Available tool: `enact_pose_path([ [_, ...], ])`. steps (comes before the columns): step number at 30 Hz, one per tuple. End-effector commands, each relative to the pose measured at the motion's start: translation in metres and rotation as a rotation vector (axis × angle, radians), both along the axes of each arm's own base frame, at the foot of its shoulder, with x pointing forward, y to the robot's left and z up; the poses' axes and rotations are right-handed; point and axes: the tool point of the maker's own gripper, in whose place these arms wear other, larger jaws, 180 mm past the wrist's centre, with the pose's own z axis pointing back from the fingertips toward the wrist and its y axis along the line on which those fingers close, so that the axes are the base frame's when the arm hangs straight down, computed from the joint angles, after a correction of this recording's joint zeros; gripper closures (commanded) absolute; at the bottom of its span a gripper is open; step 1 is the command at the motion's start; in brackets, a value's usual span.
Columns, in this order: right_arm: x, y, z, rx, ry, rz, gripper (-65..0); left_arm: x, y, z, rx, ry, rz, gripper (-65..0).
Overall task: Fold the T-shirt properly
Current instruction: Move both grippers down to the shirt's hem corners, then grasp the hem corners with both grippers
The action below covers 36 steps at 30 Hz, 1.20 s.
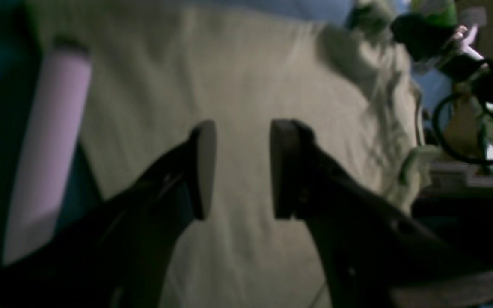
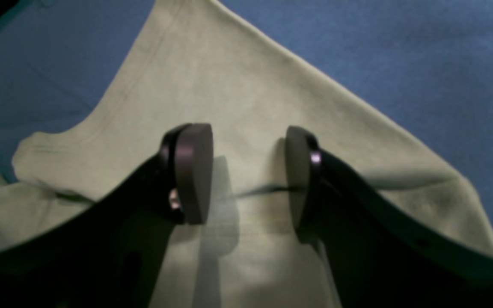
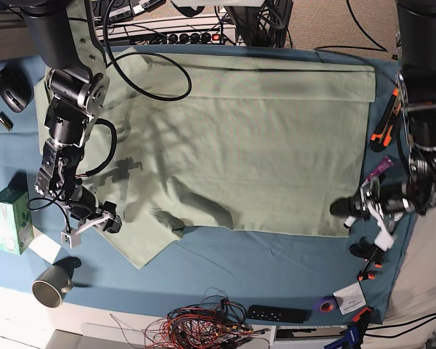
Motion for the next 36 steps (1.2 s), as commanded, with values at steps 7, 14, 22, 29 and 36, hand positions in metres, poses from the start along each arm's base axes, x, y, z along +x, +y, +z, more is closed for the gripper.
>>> enact_pose_path([
  [7, 0.013, -0.007, 0.022, -0.006, -0.061, -0.009, -27.5, 0.017, 0.027, -0.002, 0.15, -0.089, 0.062, -20.1],
  [14, 0.003, -0.008, 0.009, -0.007, -0.049, -0.017, -27.5, 0.033, 0.046, -0.002, 0.301, -0.191, 0.096, -20.1],
  [22, 0.002, -0.009, 0.007, -0.007, -0.051, -0.02, -27.5, 0.05, 0.085, -0.004, 0.524, -0.228, 0.22, -20.1],
  [29, 0.003, -0.009, 0.008, -0.007, -0.058, -0.023, -27.5, 0.055, 0.077, 0.006, 0.434, -0.248, 0.254, -20.2],
  [36, 0.004, -0.01, 0.01, -0.007, -0.071, -0.028, -27.5, 0.07, 0.071, 0.024, 0.359, -0.298, 0.314, -22.8],
])
